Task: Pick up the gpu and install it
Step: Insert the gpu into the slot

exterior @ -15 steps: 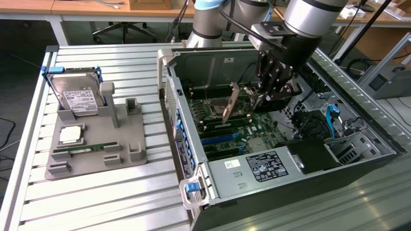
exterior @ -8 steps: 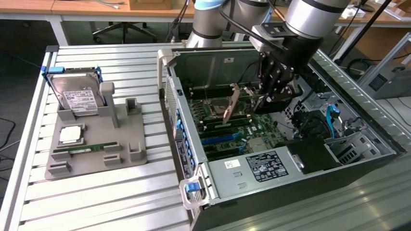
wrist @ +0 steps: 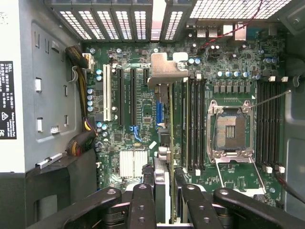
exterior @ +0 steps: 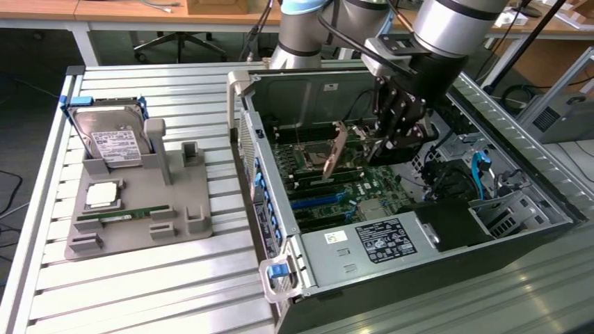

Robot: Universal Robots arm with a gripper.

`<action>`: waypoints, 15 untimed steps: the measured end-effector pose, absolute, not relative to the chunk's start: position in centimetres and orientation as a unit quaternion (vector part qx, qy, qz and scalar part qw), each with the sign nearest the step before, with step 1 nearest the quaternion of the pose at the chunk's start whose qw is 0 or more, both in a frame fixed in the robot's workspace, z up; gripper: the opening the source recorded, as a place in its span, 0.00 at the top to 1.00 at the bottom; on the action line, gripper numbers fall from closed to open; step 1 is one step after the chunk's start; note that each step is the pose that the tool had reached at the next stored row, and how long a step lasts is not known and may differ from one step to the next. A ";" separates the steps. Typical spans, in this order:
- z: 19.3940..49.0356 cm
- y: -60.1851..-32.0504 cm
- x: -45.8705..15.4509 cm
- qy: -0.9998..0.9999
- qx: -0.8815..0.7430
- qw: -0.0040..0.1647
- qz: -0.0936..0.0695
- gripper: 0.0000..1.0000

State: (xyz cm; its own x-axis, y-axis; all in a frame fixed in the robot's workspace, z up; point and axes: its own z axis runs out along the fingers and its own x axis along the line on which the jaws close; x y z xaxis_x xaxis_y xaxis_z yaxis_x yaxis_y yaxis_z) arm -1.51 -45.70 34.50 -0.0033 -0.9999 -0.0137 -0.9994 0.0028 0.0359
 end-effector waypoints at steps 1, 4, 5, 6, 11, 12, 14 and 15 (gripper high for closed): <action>34.5 -45.7 -1.5 -0.708 0.706 0.008 -0.017 0.73; 34.5 -45.8 -1.5 -0.708 0.706 0.008 -0.017 0.73; 34.5 -45.8 -1.5 -0.708 0.706 0.008 -0.017 0.73; 34.5 -45.8 -1.5 -0.708 0.706 0.008 -0.017 0.73; 34.5 -46.0 -1.5 -0.708 0.706 0.008 -0.017 0.73; 34.5 -46.1 -1.5 -0.708 0.706 0.008 -0.017 0.73; 34.5 -46.1 -1.5 -0.708 0.706 0.009 -0.017 0.73; 34.5 -46.1 -1.5 -0.708 0.706 0.009 -0.017 0.73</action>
